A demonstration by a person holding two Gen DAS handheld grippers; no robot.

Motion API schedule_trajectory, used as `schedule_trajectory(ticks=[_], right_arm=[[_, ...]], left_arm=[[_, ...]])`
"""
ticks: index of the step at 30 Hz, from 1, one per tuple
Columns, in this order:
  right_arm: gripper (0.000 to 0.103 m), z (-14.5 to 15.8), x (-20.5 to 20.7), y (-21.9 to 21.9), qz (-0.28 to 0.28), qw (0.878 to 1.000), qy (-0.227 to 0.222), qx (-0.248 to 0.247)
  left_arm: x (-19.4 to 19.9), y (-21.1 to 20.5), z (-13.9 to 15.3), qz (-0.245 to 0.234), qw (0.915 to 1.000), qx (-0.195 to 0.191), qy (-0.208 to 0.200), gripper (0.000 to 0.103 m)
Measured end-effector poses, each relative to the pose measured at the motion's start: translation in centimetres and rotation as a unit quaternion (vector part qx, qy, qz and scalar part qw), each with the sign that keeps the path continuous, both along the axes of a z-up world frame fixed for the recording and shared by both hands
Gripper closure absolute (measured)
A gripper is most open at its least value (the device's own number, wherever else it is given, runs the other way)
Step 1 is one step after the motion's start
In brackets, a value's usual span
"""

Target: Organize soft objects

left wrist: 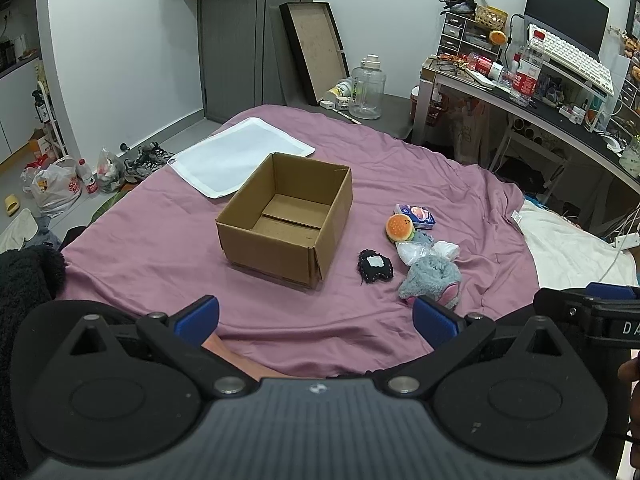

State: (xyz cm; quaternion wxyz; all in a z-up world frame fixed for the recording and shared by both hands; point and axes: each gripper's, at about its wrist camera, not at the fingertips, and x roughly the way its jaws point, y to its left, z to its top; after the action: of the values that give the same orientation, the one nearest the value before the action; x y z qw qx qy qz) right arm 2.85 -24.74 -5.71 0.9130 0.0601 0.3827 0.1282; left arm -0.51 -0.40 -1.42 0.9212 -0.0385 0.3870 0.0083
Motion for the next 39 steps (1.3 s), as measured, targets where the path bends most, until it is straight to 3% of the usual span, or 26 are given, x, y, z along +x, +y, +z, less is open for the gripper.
schedule_trajectory(ticks=[21, 34, 37, 39], right_arm=[[0.0, -0.9, 1.2, -0.6, -0.003, 1.0, 0.014, 0.007], [0.0, -3.6, 4.9, -3.2, -0.009, 0.997, 0.045, 0.067], [0.008, -4.3, 6.0, -3.8, -0.023, 0.996, 0.05, 0.072], [0.019, -4.9, 6.7, -4.2, -0.029, 0.995, 0.054, 0.076]], left_arm=[[1.8, 0.0, -0.7, -0.005, 0.9998, -0.009, 0.015, 0.001], [5.7, -1.0, -3.0, -0.013, 0.9989, -0.033, 0.032, 0.001], [6.6, -1.3, -3.5, -0.013, 0.9986, -0.039, 0.033, 0.002], [7.3, -1.7, -3.7, -0.016, 0.9985, -0.041, 0.034, 0.002]])
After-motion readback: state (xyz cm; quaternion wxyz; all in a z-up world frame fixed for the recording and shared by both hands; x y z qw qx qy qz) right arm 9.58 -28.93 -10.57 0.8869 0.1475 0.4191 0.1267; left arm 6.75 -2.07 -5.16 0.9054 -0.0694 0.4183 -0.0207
